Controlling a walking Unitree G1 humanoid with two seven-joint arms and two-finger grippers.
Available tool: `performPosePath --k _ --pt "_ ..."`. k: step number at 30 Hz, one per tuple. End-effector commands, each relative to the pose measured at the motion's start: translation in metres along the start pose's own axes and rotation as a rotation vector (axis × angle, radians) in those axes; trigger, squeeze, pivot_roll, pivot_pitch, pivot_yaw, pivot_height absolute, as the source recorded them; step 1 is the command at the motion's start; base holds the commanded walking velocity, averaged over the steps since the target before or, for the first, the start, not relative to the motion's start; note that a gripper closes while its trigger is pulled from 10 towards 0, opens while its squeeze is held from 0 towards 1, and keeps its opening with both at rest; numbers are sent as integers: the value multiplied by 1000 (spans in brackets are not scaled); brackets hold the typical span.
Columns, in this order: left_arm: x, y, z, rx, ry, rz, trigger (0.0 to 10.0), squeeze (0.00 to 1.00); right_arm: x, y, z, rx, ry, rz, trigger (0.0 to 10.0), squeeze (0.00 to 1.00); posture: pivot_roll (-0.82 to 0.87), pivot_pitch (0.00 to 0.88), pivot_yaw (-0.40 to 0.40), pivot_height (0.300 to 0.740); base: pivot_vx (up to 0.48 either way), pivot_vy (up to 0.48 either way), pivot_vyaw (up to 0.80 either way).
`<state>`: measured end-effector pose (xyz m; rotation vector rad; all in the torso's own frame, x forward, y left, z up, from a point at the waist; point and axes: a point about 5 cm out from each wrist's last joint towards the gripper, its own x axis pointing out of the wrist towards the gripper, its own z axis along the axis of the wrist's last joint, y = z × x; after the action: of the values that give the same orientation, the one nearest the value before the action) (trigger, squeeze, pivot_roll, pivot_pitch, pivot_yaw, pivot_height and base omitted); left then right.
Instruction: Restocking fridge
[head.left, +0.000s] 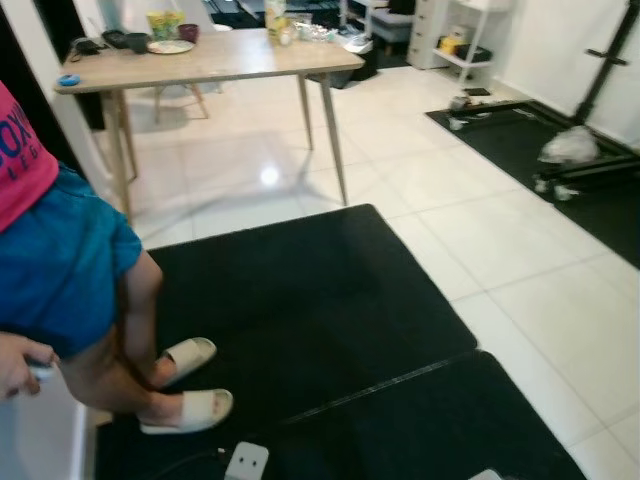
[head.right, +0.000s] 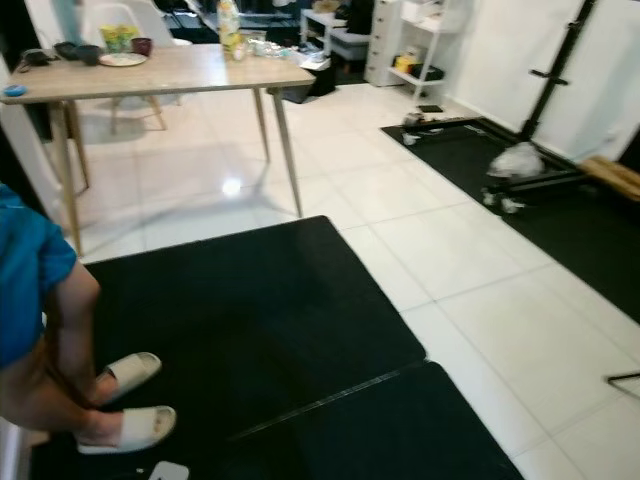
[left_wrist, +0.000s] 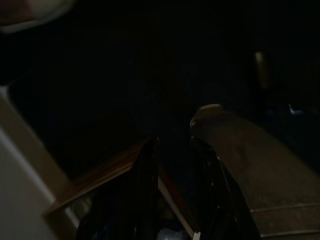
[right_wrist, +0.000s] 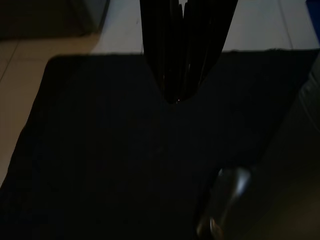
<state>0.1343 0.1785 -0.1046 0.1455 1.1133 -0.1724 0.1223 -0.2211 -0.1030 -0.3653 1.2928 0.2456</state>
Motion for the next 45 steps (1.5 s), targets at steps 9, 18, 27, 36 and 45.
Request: performPosePath --k 9,18,27,36,45 --pt "-2 -3 -16 2 58 -11 10000 0 0 -1 1 6 -6 -2 10000 0 2 0 -34 740 286 0 -84" --pt "-2 -3 -16 8 58 -11 10000 0 0 -1 1 -3 3 2 10000 0 4 0 -34 740 284 0 -795" --pt "-2 -3 -16 26 62 -12 10000 0 0 0 1 -12 -5 -3 10000 0 12 0 -31 740 290 0 -444" --pt "-2 -4 -16 30 62 -14 10000 0 0 -1 2 -6 -16 3 10000 0 15 0 -31 740 385 0 0" --pt "-2 -4 -16 26 61 -15 10000 0 0 -1 2 -3 -16 4 10000 0 15 0 -34 740 389 0 0"
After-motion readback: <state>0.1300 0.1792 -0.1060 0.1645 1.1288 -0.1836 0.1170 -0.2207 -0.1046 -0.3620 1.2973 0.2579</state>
